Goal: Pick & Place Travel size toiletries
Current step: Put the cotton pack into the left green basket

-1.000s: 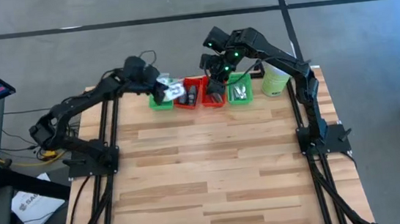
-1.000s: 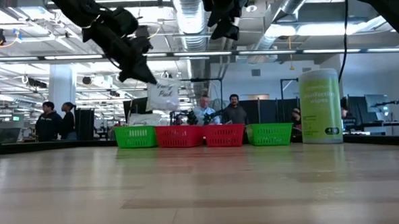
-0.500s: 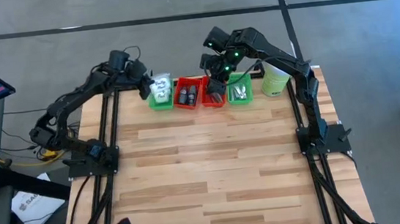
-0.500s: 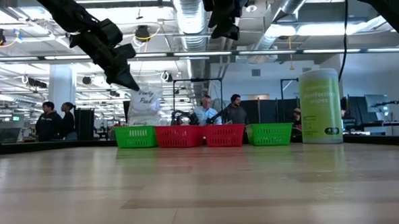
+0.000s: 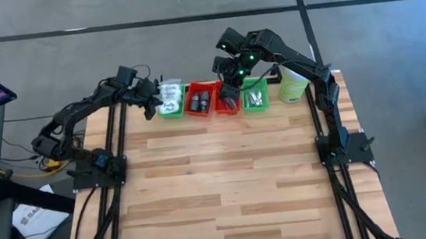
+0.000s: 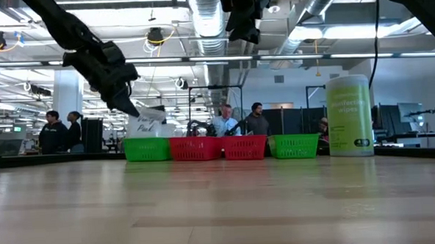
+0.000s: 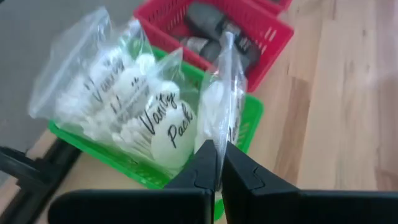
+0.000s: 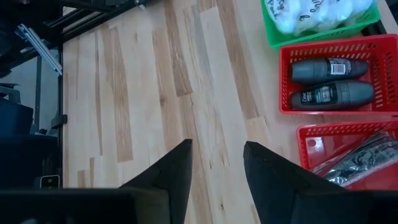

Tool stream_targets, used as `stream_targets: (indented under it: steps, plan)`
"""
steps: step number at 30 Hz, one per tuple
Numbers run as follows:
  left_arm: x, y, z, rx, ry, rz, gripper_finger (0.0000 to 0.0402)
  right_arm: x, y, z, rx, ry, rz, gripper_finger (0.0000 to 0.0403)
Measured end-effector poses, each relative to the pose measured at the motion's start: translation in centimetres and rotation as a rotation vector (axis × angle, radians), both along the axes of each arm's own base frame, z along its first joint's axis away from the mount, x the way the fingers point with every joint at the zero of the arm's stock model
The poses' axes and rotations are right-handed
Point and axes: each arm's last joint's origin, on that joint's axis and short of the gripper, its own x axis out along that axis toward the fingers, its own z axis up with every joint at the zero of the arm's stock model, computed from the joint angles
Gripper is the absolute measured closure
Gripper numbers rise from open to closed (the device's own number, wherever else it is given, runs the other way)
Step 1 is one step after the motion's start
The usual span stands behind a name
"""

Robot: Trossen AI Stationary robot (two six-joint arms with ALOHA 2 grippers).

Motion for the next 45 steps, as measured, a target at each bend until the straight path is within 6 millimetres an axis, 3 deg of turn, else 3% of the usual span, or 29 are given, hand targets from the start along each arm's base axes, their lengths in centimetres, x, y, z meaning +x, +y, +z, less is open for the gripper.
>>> stream_targets:
  steps: [5,12,22,38,45]
  plan:
    - [0.1,-0.3,-1.3,0.039,-0.018,0.001,0.0401,0.0,0.0,0.0,-0.001,-0.005,-0.003,0.0274]
    - [0.6,0.3,-0.8,0.150,-0.043,0.017,0.0400,0.1,0.0,0.0,0.001,-0.004,-0.006,0.0281]
    - [0.7,0.3,-0.9,0.149,-0.016,0.061,0.0386,0.1,0.0,0.0,-0.002,-0.005,0.000,0.0279]
    - [2.9,-1.1,-1.0,0.229,0.124,0.119,0.0275,0.1,-0.1,0.0,0.024,0.005,-0.038,0.0251]
    - [2.4,-1.9,1.3,0.202,0.013,0.252,0.0270,-1.3,-1.3,-0.6,-0.080,0.167,-0.176,0.0298]
